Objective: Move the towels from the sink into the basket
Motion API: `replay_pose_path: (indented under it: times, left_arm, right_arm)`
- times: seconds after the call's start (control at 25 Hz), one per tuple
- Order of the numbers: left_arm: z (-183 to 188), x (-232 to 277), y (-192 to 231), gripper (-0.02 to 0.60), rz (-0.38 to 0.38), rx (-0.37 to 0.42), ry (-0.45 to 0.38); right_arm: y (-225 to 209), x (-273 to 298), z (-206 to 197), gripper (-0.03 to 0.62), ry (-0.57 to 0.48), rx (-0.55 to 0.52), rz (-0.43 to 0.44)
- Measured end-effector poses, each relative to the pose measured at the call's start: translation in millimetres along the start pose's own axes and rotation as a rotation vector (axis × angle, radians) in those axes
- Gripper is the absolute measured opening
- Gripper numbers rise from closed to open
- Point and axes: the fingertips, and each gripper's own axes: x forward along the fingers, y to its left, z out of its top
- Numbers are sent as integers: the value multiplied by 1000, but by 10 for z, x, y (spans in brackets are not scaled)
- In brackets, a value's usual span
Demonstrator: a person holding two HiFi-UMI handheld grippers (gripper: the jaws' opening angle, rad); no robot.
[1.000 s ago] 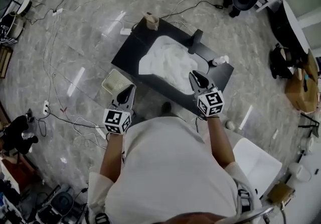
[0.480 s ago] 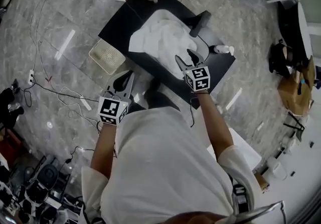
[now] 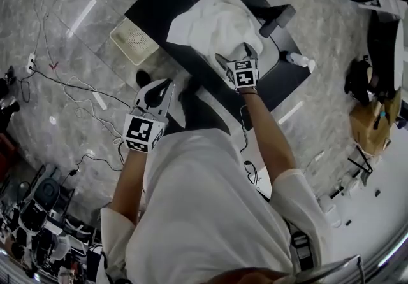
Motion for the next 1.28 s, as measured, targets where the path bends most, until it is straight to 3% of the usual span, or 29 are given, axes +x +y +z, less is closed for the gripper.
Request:
replay_pose_path:
  times: [0.12, 0.32, 0.44, 0.56, 0.64, 0.96, 1.28]
  left_arm:
    - [-110, -30, 82, 9, 21, -23, 11]
    - [-283, -134, 216, 9, 51, -49, 28]
    - [-351, -216, 293, 9, 65, -52, 35]
    - [-380, -301, 360, 9, 73, -52, 33]
    - [-369, -346, 391, 9, 73, -47, 26]
    - [-183, -648, 410, 9, 65, -17, -8]
    - [122, -1041, 651, 9, 46, 44, -45]
  right_arm:
    - [49, 273, -128, 573, 64, -13, -17]
    - [75, 534, -335, 565, 183, -74, -69]
    - [91, 534, -337, 415, 195, -92, -76]
    - [42, 445, -326, 191, 178, -88, -99]
    - [2, 373, -331, 148, 167, -59, -97]
    - [69, -266, -246, 114, 120, -2, -79]
    - [293, -1218, 370, 112, -61, 11, -154]
